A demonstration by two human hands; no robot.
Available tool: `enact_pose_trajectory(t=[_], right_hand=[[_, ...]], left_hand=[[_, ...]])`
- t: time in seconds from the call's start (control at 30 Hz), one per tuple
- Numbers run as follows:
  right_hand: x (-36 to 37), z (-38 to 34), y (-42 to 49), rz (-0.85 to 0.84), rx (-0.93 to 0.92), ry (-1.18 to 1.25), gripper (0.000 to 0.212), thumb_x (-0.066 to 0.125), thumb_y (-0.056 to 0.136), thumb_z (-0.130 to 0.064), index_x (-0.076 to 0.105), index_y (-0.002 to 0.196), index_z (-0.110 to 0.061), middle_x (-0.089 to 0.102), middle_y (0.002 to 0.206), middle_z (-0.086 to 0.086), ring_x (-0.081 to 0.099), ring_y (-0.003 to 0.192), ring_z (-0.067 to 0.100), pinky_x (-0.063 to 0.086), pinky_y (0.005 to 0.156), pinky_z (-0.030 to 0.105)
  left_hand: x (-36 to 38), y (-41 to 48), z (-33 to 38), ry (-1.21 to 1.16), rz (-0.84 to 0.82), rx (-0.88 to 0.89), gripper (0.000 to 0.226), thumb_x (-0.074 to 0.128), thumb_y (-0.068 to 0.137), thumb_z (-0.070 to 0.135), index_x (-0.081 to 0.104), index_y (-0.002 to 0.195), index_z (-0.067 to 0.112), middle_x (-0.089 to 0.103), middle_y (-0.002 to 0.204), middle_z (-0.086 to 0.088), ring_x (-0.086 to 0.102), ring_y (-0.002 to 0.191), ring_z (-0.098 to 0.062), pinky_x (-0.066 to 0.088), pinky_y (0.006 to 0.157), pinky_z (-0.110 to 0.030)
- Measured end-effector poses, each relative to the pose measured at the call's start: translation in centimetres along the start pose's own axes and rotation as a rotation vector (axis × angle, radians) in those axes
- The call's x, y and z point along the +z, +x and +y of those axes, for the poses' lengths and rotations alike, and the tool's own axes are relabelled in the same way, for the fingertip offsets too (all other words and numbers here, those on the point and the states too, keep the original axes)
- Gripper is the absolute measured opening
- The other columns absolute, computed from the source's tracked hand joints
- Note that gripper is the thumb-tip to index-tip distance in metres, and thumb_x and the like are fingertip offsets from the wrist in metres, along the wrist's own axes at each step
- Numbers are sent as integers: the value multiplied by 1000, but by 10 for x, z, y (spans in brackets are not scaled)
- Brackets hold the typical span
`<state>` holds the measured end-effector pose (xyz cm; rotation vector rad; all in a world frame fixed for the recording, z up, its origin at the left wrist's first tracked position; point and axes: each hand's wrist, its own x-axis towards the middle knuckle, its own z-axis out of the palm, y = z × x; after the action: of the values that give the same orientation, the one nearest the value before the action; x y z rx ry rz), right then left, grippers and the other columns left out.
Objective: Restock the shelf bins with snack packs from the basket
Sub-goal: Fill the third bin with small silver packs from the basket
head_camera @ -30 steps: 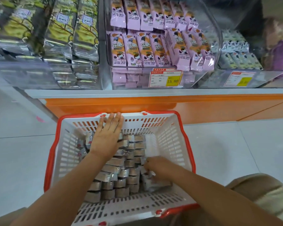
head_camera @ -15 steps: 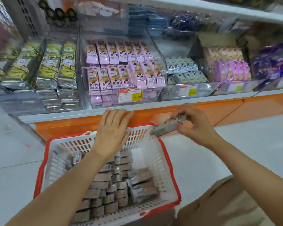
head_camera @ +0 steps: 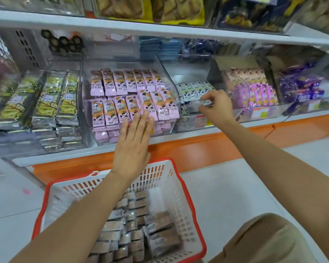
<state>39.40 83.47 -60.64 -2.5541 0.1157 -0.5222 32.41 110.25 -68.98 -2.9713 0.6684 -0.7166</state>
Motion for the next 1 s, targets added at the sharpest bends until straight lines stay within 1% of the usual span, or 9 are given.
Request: enact_pose_trajectory(t=[0.07,0.17,0.3,0.43,0.57,0.7,0.83,0.9,1.0], right_hand=[[7,-2,8,-69,47,-53,24,73,80,-16,69,104,-13,53,104,12,51,80,20,44,74,28],[12,-4,17,-162,107,-82,19,72,84,-20,73,101,-12,60,95,8,54,76,17,39,62,24],[14,-4,21,-227,135,-137,16,68,87,-23,76,99,-15,70,104,4,56,82,14,45,70,25],[13,-7,4,-55,-41,16,12,65,86,-19,74,94,-18,67,92,10,60,77,19,53,74,32],[15,-41,-62,-51,-352,260,9,63,87,-7,69,93,-11,59,88,1,51,76,-1,41,71,11],[67,-51,-144,-396,-467,300,10,63,85,-10,69,91,-15,56,84,-6,54,75,2,45,70,18],[140,-27,-202,-822,-437,89,16,63,87,-13,68,102,-11,58,97,2,55,90,16,38,74,25],[170,-16,-223,-970,-415,-58,25,61,90,-13,65,114,-8,58,118,8,55,108,24,38,81,26],[205,-5,-243,-1191,-364,-282,37,57,93,-12,56,130,-12,48,138,10,49,123,29,42,95,35]], left_hand=[[1,0,0,21,0,3,96,62,76,15,11,157,5,7,165,-16,8,152,-33,4,122,-51],[4,1,-1,34,16,16,94,60,76,15,12,157,4,9,164,-16,12,151,-34,3,123,-50],[4,2,-1,7,27,20,93,58,77,13,12,157,5,9,164,-15,13,151,-32,3,123,-50],[2,-2,-5,-30,34,37,94,60,78,12,9,157,5,5,165,-14,4,153,-29,0,123,-49],[11,-36,-14,-61,22,96,92,68,78,17,19,156,6,15,162,-15,12,151,-32,1,123,-49],[24,-73,-25,-123,-53,62,84,72,71,13,39,147,4,41,147,-18,34,137,-35,20,117,-51],[49,-98,-41,-108,-257,55,81,76,69,17,47,144,5,46,146,-19,41,135,-37,20,117,-51],[62,-108,-47,-110,-367,-4,86,77,76,26,37,150,6,39,153,-19,35,142,-35,12,122,-47],[83,-115,-50,-101,-543,-39,86,48,97,39,-5,155,7,-2,165,-15,-2,152,-31,-8,123,-47]])
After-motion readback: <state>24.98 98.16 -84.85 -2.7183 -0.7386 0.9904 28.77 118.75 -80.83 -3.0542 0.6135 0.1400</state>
